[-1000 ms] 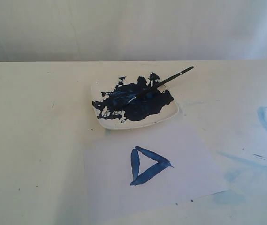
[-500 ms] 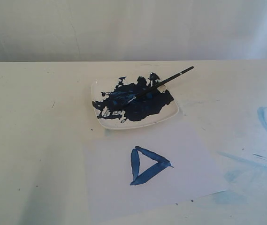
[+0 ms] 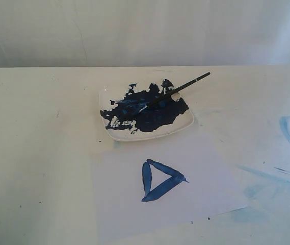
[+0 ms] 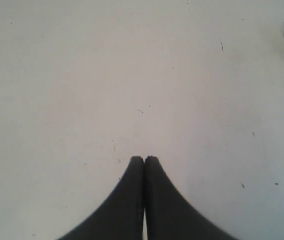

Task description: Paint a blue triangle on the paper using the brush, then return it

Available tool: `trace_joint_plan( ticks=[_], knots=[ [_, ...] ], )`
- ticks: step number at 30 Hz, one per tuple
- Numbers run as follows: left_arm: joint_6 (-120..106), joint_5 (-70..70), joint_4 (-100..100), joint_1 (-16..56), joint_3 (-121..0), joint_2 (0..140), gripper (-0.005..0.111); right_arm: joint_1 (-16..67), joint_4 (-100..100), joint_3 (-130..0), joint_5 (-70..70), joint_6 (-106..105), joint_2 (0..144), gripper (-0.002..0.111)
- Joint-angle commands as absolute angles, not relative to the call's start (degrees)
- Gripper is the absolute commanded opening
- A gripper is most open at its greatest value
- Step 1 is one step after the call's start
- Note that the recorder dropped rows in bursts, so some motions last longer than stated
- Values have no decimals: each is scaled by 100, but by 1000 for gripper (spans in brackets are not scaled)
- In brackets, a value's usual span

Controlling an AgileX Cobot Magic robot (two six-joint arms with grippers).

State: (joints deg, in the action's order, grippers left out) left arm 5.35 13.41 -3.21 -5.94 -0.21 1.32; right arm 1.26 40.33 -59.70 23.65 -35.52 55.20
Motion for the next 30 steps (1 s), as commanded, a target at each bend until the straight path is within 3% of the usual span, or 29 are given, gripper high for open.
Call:
trace_joint_plan(
  ticks=[1,19,30],
  knots=[
    [465,1409,-424,-623,0,103,0,109,4063,-5938,2299,-3605,5488,0],
    [465,1409,-424,-613,0,103,0,109,4063,-5938,2299,-3603,5473,0],
    [465,1289,-401,402,0,0,0,109,4063,-5937,2299,-3580,5210,0]
  ],
)
